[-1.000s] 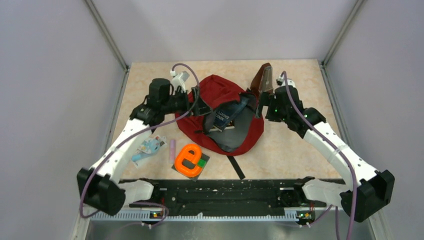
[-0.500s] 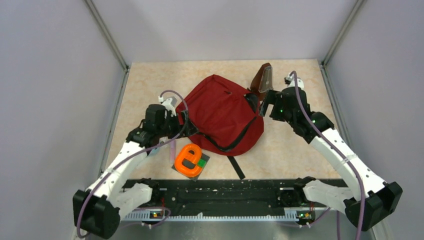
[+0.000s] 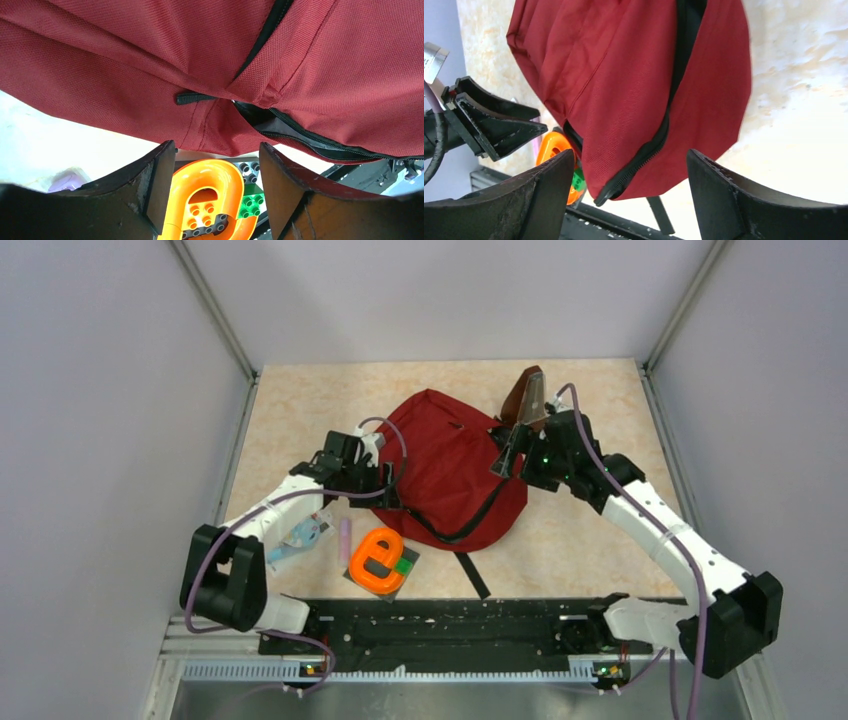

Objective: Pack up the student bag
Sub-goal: Zip the student bag at the center of the board.

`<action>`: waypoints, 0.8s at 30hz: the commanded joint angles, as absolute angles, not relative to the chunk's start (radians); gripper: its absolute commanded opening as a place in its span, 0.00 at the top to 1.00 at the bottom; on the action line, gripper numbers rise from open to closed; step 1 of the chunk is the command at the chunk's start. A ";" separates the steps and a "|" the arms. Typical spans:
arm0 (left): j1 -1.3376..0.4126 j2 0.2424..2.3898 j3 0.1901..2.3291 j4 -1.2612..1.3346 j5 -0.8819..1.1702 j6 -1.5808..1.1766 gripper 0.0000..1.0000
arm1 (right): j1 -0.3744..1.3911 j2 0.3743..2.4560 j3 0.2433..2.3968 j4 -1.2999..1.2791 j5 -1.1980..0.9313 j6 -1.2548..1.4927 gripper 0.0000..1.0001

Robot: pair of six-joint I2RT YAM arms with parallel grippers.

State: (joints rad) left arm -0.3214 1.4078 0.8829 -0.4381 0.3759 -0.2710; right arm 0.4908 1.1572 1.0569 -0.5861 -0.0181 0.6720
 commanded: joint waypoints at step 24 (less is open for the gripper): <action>-0.375 1.542 1.009 -0.410 0.406 -0.096 0.37 | 0.366 1.488 1.393 -0.660 -0.049 0.426 1.00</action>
